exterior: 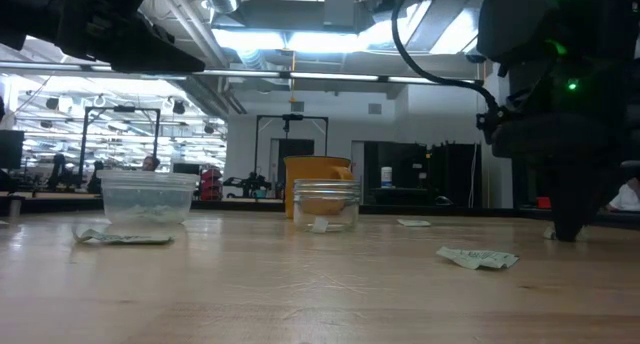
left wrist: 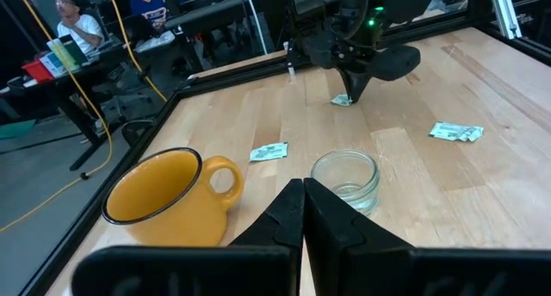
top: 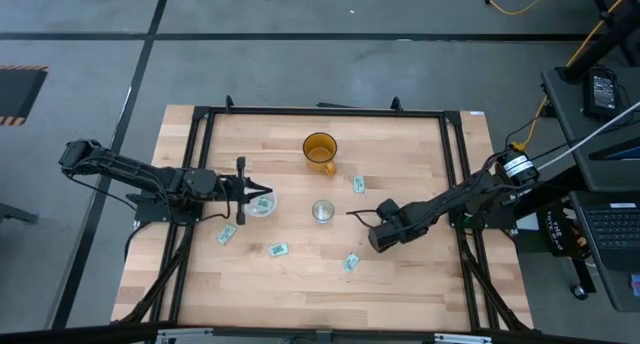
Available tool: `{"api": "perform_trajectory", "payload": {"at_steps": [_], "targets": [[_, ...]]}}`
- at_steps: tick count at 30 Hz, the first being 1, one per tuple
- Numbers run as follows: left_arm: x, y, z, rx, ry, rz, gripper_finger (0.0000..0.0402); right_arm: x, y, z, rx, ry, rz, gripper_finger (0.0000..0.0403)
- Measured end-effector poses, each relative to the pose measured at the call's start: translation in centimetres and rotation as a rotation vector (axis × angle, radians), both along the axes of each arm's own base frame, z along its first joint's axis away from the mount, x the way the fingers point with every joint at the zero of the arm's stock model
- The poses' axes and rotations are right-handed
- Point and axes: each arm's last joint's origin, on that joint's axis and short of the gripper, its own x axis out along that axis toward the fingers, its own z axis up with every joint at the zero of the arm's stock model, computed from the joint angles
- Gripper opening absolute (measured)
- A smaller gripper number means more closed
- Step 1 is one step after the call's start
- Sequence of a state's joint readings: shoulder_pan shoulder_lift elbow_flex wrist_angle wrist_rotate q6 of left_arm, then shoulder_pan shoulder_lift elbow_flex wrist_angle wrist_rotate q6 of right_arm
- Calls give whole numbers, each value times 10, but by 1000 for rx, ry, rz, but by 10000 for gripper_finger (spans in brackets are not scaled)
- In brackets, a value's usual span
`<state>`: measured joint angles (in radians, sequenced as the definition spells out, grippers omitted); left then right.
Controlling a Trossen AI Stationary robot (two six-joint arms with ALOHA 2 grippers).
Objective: Pick and place Stevia / Truvia into bins
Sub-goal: Put the stevia packet into the glass tupperware
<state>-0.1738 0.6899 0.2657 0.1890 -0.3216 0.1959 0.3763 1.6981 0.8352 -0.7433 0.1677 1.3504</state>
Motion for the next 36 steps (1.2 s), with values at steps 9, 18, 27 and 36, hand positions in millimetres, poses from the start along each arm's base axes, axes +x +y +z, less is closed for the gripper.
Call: {"api": "perform_trajectory", "payload": {"at_steps": [9, 18, 27, 36], "targets": [[0, 0, 0, 1, 0, 0, 3, 3, 0, 2, -25, -6, 111, 4], [0, 0, -1, 2, 6, 0, 2, 8, -14, 13, -59, -76, 260, 1], [0, 0, -1, 2, 6, 0, 2, 21, -35, 7, -98, -213, 463, 0], [0, 0, -1, 1, 15, 0, 1, 17, -48, 31, -153, -270, 532, 0]]}}
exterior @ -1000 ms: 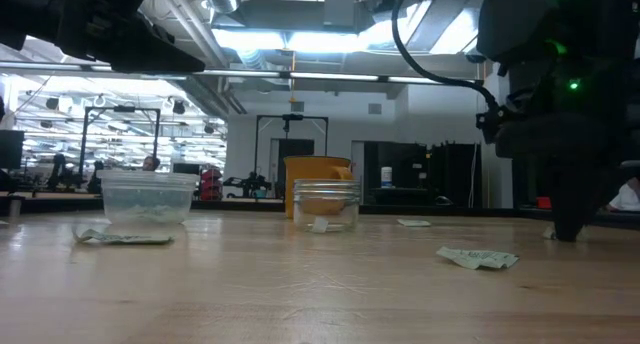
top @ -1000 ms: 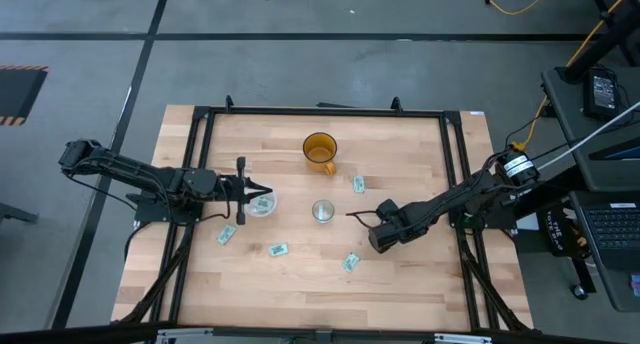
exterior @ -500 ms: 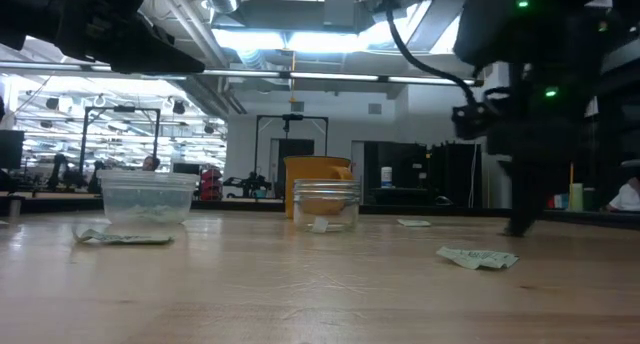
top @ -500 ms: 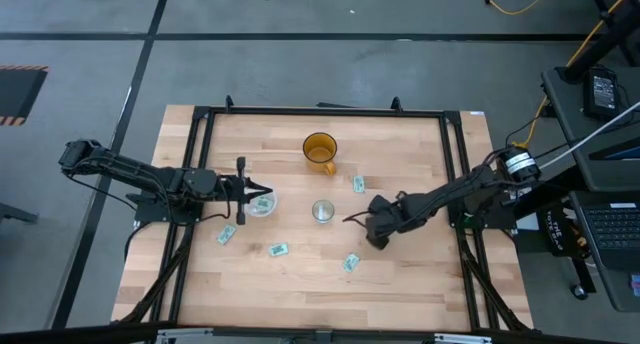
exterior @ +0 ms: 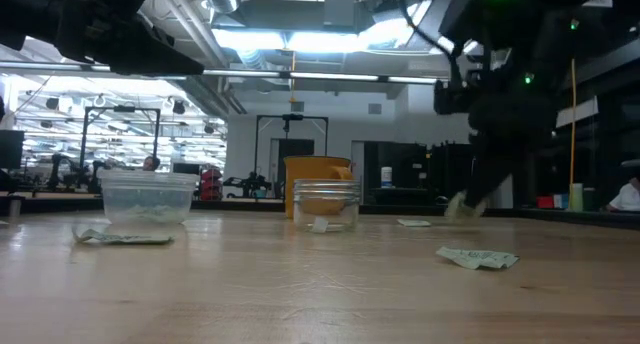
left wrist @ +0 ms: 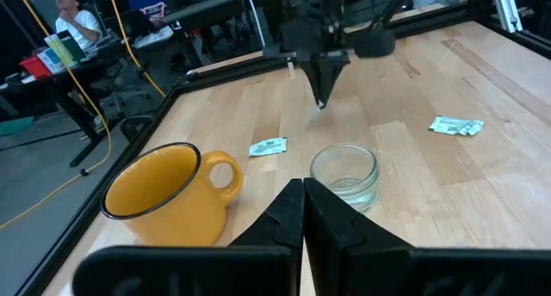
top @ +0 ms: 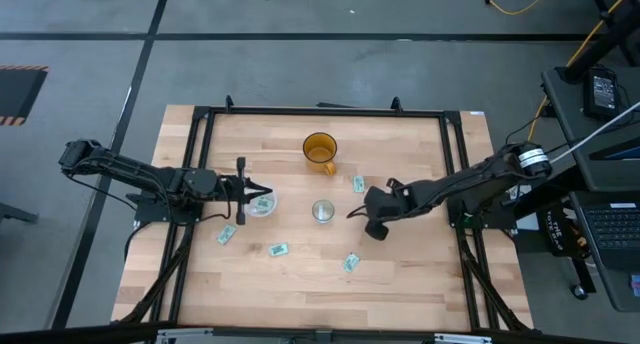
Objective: Pick and place Stevia / Truvia into bins
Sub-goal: Put the stevia packet into the glass tupperware
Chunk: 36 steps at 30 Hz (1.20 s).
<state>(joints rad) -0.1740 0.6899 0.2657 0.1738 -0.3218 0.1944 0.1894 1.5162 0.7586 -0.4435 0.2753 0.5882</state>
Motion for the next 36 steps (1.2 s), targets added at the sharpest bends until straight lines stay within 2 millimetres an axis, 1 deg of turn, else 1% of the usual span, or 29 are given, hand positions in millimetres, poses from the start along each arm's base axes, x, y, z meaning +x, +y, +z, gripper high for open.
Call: {"api": "perform_trajectory", "payload": {"at_steps": [8, 12, 13, 16, 19, 22, 24, 28, 36], "targets": [[0, 0, 0, 4, -1, 10, 2, -10, -3, 34, -45, -123, 44, 0], [0, 2, 0, 18, -4, 65, 2, -18, -2, 49, -81, -191, 43, 0], [0, 2, 0, 22, -5, 80, 3, -20, -1, 50, -90, -214, 38, 0], [0, 3, 0, 25, -6, 95, 6, -33, 1, 39, -91, -280, 15, 0], [0, 3, 0, 23, -6, 94, 7, -40, 3, 28, -60, -412, 17, 0], [0, 3, 0, 22, -6, 93, 8, -44, 3, 21, -64, -530, 58, 0], [0, 3, 0, 5, -10, 97, 8, -44, 3, 20, -90, -590, 95, 0], [0, 3, 0, -28, -17, 105, 8, -46, 1, 16, -141, -630, 146, 0], [0, 1, 0, -46, -15, 65, 7, -45, 1, 19, -153, -659, 156, 0]]}}
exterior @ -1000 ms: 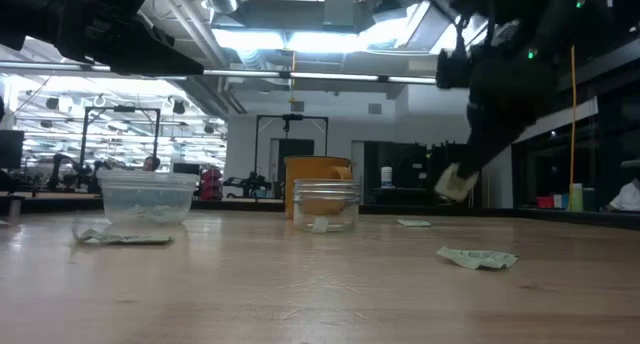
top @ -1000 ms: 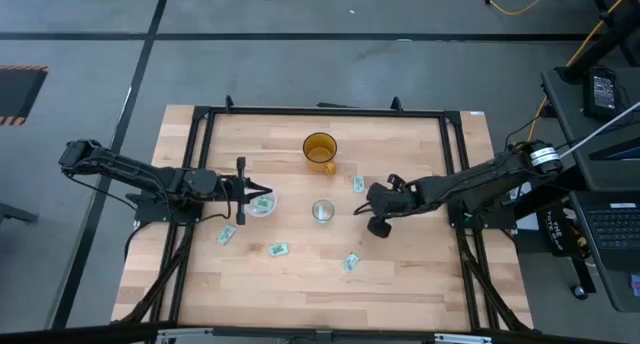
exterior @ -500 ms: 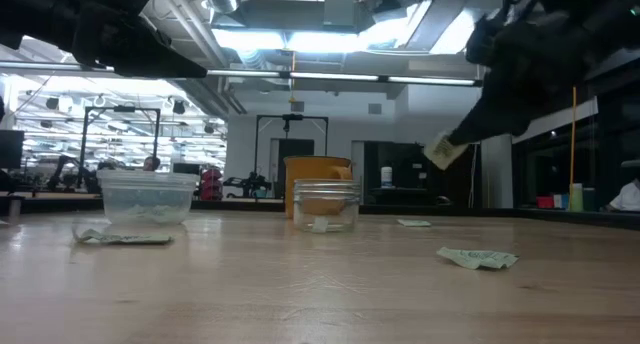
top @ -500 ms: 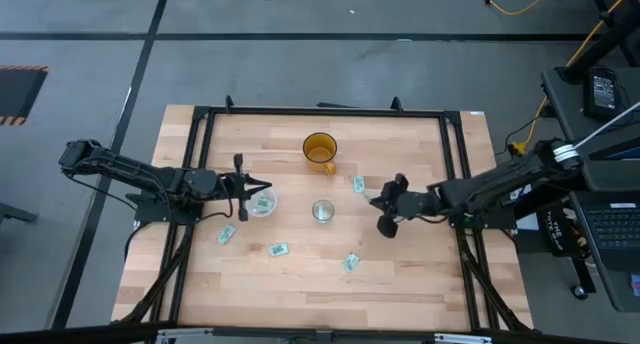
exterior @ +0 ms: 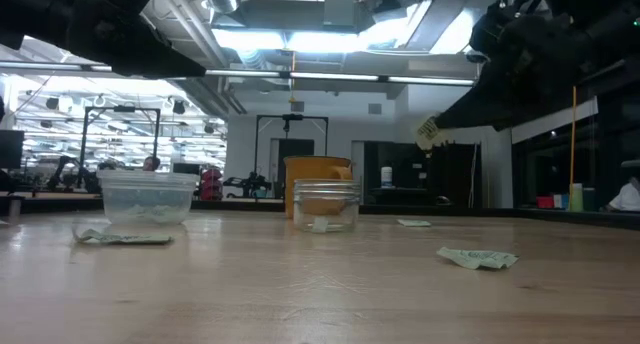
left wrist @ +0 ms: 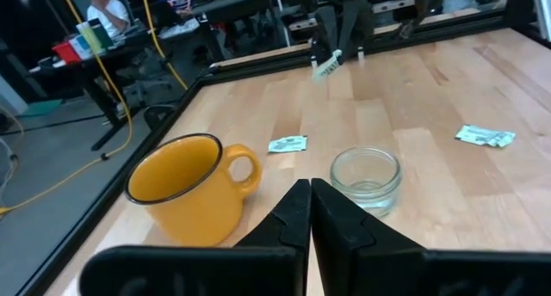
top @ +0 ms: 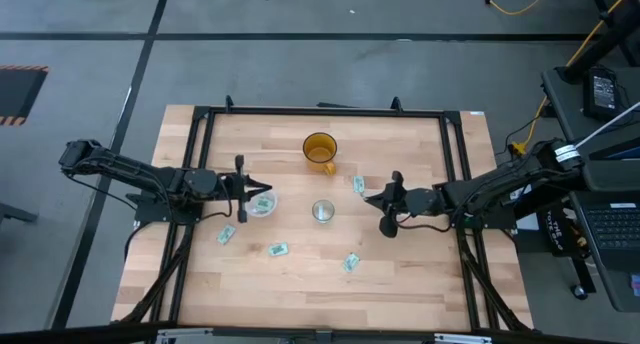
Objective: Pick and place Stevia / Truvia into bins
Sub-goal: Put the stevia packet into the glass tupperware
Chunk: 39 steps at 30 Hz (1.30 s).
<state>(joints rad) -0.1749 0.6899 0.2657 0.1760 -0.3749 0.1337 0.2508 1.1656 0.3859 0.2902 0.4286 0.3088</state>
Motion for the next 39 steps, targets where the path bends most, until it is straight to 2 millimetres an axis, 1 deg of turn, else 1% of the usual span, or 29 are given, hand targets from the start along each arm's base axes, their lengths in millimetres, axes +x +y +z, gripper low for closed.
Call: {"api": "perform_trajectory", "payload": {"at_steps": [8, 14, 18, 23, 28, 31, 34, 39], "targets": [[0, 0, 0, -2, 0, -7, 8, 4, 1, 5, 5, -44, 4, 0], [0, 0, 0, -13, -2, -4, 4, 19, 5, 10, -40, -29, 26, 0], [0, 0, 0, -43, -8, 3, 4, 33, 9, 11, -63, 7, 63, 0], [0, 0, 0, -46, -9, 2, 5, 57, 19, 22, -52, 40, 187, 0], [0, 0, 0, -46, -8, 2, 6, 82, 27, 25, -20, 173, 226, 0], [0, 0, 0, -45, -9, 1, 4, 96, 31, 28, -36, 251, 242, 0], [0, 0, 0, -44, -8, 1, 2, 109, 34, 36, -45, 301, 258, 0], [0, 0, 0, -44, -9, 0, 6, 128, 31, 52, 51, 349, 292, 0]]}}
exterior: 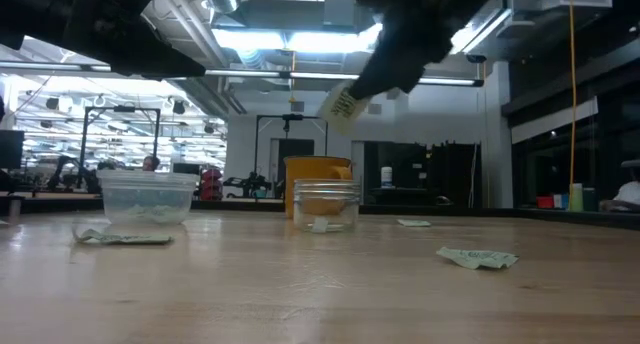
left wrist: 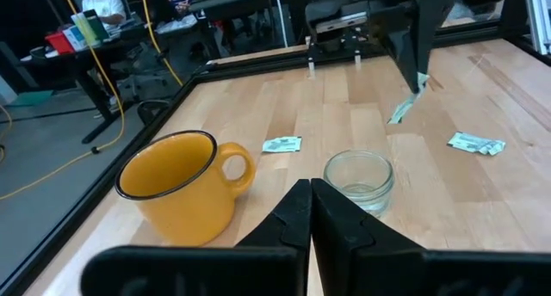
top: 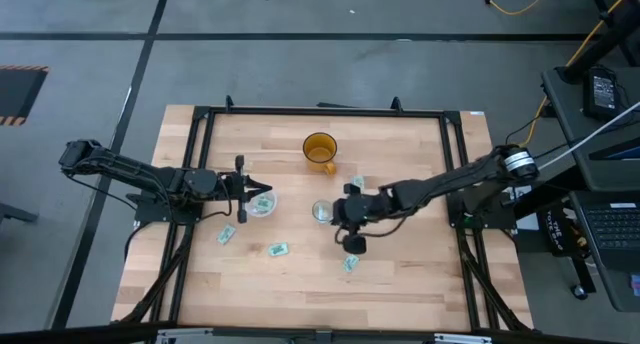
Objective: Pick and place Stevia / Truvia into bins
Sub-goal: Put the stevia packet into the glass tupperware
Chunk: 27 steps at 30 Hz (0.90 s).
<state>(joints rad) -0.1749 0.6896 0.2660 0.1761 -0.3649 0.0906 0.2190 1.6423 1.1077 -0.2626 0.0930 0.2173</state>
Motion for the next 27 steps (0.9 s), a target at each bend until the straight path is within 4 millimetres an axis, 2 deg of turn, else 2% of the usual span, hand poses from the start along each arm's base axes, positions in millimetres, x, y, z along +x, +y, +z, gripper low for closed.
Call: {"api": "perform_trajectory", "payload": {"at_steps": [5, 12, 18, 22, 27], "targets": [[0, 0, 0, 0, 0, 0, 8, 14, -13, 5, 18, 100, -53, 0], [0, 0, 0, -1, 0, -4, 4, 30, -30, -9, 83, 173, -48, 0], [0, 0, 0, -2, 1, -8, 4, 33, -40, -16, 76, 194, -65, 0], [0, 0, 0, -2, 1, -8, 4, 34, -42, -17, 77, 188, -70, 0], [0, 0, 0, -2, 1, -8, 6, 37, -42, -28, 74, 218, -71, 0]]}}
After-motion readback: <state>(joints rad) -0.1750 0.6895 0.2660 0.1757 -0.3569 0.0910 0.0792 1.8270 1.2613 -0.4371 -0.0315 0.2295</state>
